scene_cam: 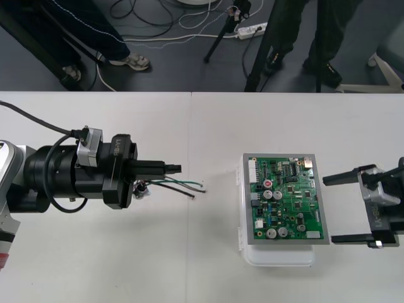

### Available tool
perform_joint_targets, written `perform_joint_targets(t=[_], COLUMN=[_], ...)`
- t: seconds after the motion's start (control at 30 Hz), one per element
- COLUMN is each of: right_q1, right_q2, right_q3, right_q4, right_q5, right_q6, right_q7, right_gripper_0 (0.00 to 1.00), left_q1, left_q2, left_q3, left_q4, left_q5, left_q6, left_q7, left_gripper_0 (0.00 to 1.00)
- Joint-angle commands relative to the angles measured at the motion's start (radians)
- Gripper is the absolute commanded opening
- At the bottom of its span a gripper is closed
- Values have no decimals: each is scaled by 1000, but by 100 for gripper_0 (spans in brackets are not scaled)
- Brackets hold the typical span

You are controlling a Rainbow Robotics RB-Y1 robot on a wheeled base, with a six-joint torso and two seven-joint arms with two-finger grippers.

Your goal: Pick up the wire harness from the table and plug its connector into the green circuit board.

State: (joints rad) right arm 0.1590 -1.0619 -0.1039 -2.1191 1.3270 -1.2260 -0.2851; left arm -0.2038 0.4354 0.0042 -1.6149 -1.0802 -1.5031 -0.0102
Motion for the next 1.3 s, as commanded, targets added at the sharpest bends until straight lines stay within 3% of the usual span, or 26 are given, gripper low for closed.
perform_joint_targets(t=[0.03,0.17,0.7,1.3], right_q1=[16,16,-6,-151], right_q2=[-33,-33,23,57], right_q3=[-86,-117,-112,90], right_q4=[-12,-13,-85,-65], right_q5=[103,178,551,828], right_q6=[-112,-178,-185,-185], right_q7=[-28,-25,-43,-220], right_gripper_0=[100,100,100,100], left_q1=[6,3,-49,-92], left_q2=[26,26,0,-90], left_q3=[-23,-64,-158,-165], left_q4=[67,130,320,326], left_q5=[-6,-10,-63,-193], left_q6=[-68,-68,-60,14], left_q7=[-105,-171,-335,-346], left_gripper_0=[0,0,0,0])
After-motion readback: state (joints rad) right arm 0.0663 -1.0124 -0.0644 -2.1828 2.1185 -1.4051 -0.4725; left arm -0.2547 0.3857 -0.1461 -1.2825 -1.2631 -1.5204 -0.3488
